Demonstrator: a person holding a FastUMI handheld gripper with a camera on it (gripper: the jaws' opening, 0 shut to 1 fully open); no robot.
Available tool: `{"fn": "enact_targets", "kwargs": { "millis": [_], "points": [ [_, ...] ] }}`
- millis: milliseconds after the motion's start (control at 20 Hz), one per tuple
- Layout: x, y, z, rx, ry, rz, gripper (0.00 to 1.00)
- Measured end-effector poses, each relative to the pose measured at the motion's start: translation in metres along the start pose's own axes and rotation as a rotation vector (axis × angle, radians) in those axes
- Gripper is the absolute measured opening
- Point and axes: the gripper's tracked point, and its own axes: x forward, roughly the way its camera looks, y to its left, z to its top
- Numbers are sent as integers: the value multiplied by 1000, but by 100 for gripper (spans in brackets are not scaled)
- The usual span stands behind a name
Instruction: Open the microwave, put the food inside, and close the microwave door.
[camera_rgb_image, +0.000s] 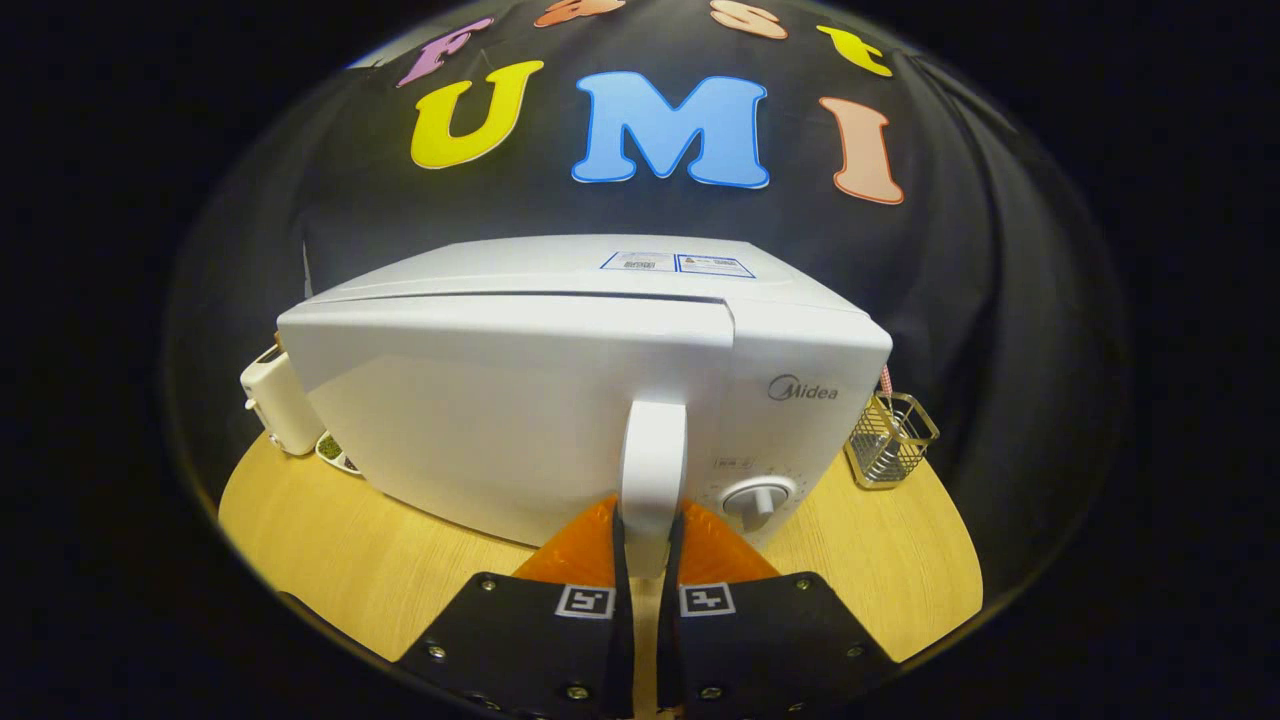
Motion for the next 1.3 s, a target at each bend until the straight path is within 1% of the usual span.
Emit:
{"fn": "enact_targets", "kwargs": {
  "millis": [100,250,450,650,850,1200,1300],
  "points": [
    [-18,7,-9,-38,1,15,9],
    [-35,17,-20,0,34,43,9],
    [-57,30,-31,4,70,73,9],
    [-75,44,-43,6,87,88,9],
    [-91,59,-52,17,108,100,12],
    [-118,90,-69,3,154,144,11],
    [-125,99,-72,1,166,159,13]
  ]
}}
